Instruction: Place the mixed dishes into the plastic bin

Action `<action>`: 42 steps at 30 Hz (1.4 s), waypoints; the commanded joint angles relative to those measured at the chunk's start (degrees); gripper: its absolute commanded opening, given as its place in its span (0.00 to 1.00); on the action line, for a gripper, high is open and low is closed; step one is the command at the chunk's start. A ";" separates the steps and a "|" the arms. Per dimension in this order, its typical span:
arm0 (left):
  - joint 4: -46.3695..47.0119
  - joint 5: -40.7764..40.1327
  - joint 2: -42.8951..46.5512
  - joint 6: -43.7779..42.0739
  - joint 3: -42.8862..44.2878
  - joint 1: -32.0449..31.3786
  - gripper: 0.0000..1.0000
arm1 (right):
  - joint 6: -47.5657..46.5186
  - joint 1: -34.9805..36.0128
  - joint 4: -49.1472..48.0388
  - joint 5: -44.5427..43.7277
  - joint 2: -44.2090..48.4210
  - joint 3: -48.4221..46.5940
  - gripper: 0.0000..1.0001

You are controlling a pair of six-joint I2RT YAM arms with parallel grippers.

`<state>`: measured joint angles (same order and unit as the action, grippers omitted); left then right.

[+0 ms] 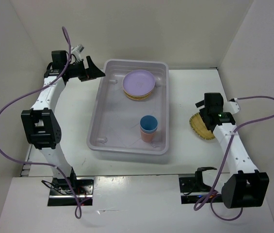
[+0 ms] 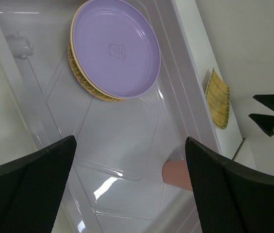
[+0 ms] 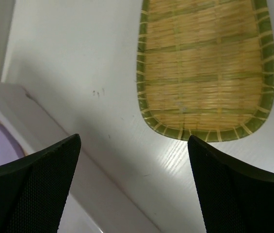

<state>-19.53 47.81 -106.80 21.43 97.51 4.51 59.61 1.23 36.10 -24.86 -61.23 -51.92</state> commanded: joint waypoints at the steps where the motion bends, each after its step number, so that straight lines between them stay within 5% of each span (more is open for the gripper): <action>1: 2.57 2.37 -0.51 0.28 1.19 0.14 0.99 | 9.62 -0.88 7.30 -4.84 -2.22 -2.04 0.95; 8: 2.57 3.51 -1.57 -0.86 0.66 0.14 0.99 | 20.07 -3.52 13.12 -3.35 -5.13 1.21 0.97; 14: 2.57 4.57 -2.80 -0.86 1.18 0.14 0.99 | 19.05 -5.37 9.61 -0.01 -8.37 3.05 0.97; 42: 2.57 4.57 -2.88 0.19 0.83 3.92 0.99 | -0.46 -5.37 -4.28 1.66 -40.62 -10.12 0.84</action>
<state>-18.85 50.92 -110.61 21.43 97.67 8.10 63.77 -3.79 34.04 -22.24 -97.76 -59.16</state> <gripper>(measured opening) 0.990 0.841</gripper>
